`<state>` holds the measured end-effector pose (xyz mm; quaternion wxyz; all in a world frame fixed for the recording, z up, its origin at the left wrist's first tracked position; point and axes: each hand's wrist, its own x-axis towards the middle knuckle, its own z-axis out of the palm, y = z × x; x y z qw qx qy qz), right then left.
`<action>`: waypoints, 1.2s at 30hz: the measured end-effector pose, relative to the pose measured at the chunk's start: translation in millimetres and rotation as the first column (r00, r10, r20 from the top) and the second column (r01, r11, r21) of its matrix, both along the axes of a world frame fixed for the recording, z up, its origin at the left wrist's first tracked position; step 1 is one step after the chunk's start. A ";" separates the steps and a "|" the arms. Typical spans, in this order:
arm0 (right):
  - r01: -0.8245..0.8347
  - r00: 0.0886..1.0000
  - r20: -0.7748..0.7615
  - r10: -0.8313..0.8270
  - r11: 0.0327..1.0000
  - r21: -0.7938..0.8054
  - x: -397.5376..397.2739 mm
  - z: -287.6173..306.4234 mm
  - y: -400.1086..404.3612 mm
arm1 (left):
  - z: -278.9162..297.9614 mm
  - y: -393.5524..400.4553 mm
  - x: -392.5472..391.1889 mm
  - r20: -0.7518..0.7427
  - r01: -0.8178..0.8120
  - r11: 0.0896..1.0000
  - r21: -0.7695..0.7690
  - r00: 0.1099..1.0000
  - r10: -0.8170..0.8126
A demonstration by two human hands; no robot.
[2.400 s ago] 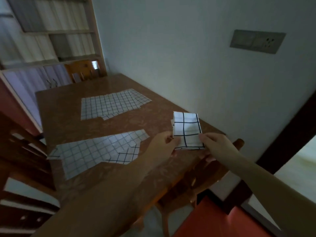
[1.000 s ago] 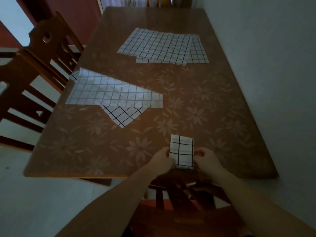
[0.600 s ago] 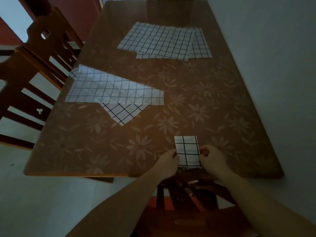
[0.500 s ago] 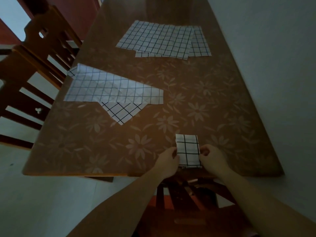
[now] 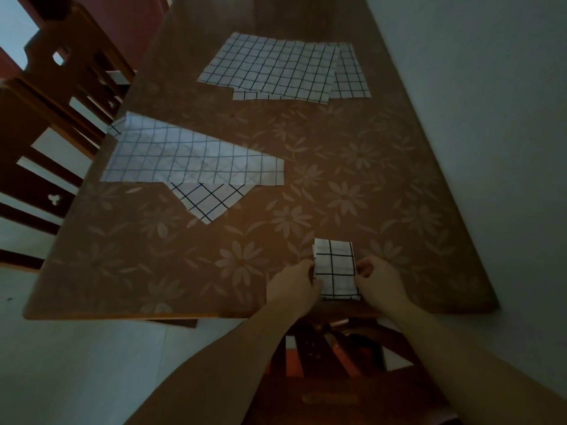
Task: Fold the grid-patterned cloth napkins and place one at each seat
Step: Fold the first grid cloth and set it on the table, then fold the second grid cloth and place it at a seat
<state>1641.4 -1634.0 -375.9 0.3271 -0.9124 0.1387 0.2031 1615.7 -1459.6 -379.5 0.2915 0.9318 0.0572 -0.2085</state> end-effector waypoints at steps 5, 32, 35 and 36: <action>0.017 1.000 -0.003 -0.017 1.000 -0.014 0.1 2.3 1.0 | 12.9 15.0 5.3 0.027 0.046 0.997 0.057 0.998 -0.048; -0.050 0.899 0.370 0.234 0.895 -0.444 -5.3 193.0 305.1 | 198.4 415.5 60.2 0.399 0.247 0.928 0.280 0.849 -0.346; -0.049 0.884 0.402 0.239 0.902 -0.429 16.7 189.1 336.1 | 197.9 436.5 75.0 0.378 0.265 0.918 0.295 0.850 -0.367; -0.056 0.876 0.415 0.245 0.907 -0.417 24.2 186.9 346.5 | 197.5 443.4 78.3 0.370 0.262 0.917 0.301 0.854 -0.366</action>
